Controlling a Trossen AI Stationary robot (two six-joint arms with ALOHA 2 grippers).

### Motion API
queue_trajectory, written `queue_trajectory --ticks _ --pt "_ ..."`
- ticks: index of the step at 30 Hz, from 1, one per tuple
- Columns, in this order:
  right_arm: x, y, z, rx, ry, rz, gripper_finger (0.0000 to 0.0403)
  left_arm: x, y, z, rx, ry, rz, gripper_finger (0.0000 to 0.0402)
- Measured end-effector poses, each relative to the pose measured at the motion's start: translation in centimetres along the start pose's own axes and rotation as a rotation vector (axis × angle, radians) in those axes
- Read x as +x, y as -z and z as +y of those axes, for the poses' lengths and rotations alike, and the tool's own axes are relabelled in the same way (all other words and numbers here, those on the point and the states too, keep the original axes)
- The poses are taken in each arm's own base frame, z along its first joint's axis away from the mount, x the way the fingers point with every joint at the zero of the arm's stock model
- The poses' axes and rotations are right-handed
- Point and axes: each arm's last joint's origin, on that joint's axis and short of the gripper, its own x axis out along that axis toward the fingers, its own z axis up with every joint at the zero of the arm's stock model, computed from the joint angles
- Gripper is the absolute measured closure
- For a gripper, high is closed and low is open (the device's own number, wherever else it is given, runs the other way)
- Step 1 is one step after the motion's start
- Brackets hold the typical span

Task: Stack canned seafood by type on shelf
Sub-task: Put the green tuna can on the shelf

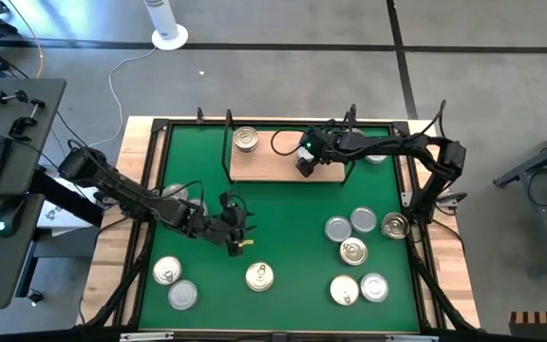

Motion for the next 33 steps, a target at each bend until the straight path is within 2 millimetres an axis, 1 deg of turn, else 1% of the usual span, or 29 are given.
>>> queue_trajectory --ticks 3,5,9,12,14,16,18,21,25,28,30,33 --pt "-0.1 0.0 0.3 -0.054 -0.006 -0.003 0.0004 1.3 -1.0 1.4 -0.090 0.024 -0.050 0.0256" --pt "-0.2 0.1 0.5 -0.099 -0.012 -0.004 0.0004 2.4 -1.7 2.9 -0.119 0.019 -0.087 0.0264" --pt "-0.3 0.2 1.0 -0.160 -0.025 -0.012 0.0004 5.0 -2.9 7.5 -0.182 -0.012 -0.166 0.0286" --pt "-0.4 0.2 1.3 -0.187 -0.029 -0.019 0.0004 7.1 -3.1 10.9 -0.230 0.032 -0.221 0.0309" --pt "-0.4 0.2 1.3 -0.188 -0.030 -0.023 0.0004 8.6 -3.1 12.9 -0.259 0.063 -0.233 0.0326" --pt "-0.4 0.1 1.3 -0.187 -0.031 -0.028 0.0004 10.4 -3.4 14.4 -0.276 0.083 -0.227 0.0345" --pt "-0.4 0.1 1.3 -0.194 -0.031 -0.029 0.0004 12.2 -3.6 15.4 -0.284 0.094 -0.216 0.0362" --pt "-0.4 0.1 1.3 -0.204 -0.031 -0.029 0.0004 14.6 -3.9 16.5 -0.287 0.080 -0.188 0.0385" --pt "-0.4 0.1 1.3 -0.212 -0.035 -0.028 0.0004 17.1 -4.0 17.9 -0.303 0.041 -0.149 0.0400" --pt "-0.4 0.1 1.3 -0.215 -0.040 -0.026 0.0004 18.7 -3.8 18.9 -0.316 0.021 -0.119 0.0399" --pt "-0.4 0.2 1.2 -0.232 -0.030 -0.016 0.0004 19.5 -3.5 19.5 -0.325 0.051 -0.094 0.0401" --pt "-0.3 0.5 1.2 -0.256 -0.036 0.009 0.0004 20.2 -3.0 20.0 -0.340 0.076 -0.077 0.0401"
